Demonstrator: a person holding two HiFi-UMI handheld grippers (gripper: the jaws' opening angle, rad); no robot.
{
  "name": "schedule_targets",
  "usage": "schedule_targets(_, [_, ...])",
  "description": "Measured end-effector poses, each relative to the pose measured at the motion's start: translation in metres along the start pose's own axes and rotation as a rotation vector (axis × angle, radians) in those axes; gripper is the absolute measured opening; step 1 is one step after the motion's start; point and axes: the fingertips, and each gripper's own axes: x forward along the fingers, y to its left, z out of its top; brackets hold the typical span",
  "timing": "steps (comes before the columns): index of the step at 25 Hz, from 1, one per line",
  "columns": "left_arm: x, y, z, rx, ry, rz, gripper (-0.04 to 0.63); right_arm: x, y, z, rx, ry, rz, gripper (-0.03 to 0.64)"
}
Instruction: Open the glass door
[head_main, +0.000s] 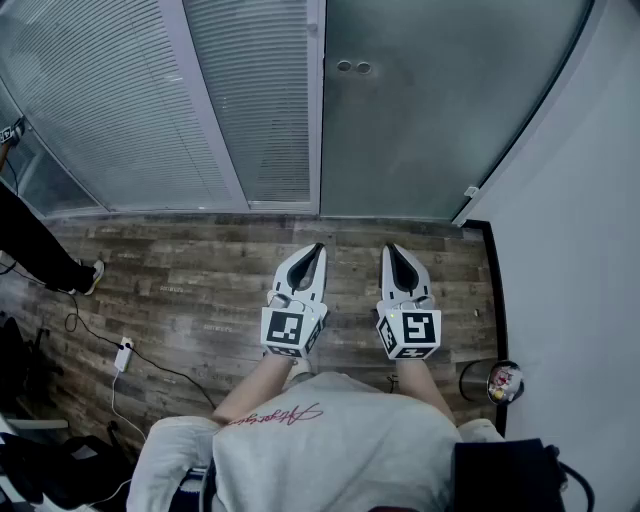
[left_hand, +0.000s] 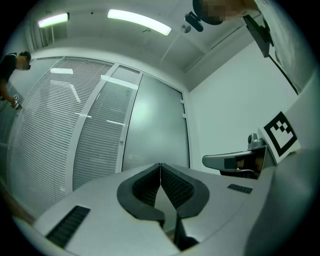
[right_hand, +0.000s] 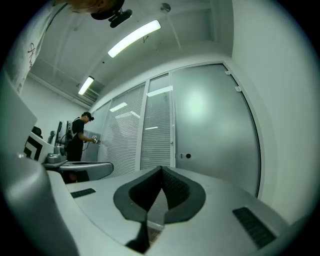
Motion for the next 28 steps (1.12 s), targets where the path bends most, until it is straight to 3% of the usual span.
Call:
schedule_targets(20, [0.016, -0.006, 0.004, 0.014, -0.015, -0.010, 0.017, 0.007, -0.008, 0.007, 0.027, -0.040, 0.021, 0.016])
schedule_targets(28, [0.030, -0.024, 0.003, 0.014, -0.024, -0.013, 0.017, 0.000, -0.033, 0.014, 0.001, -0.063, 0.002, 0.015])
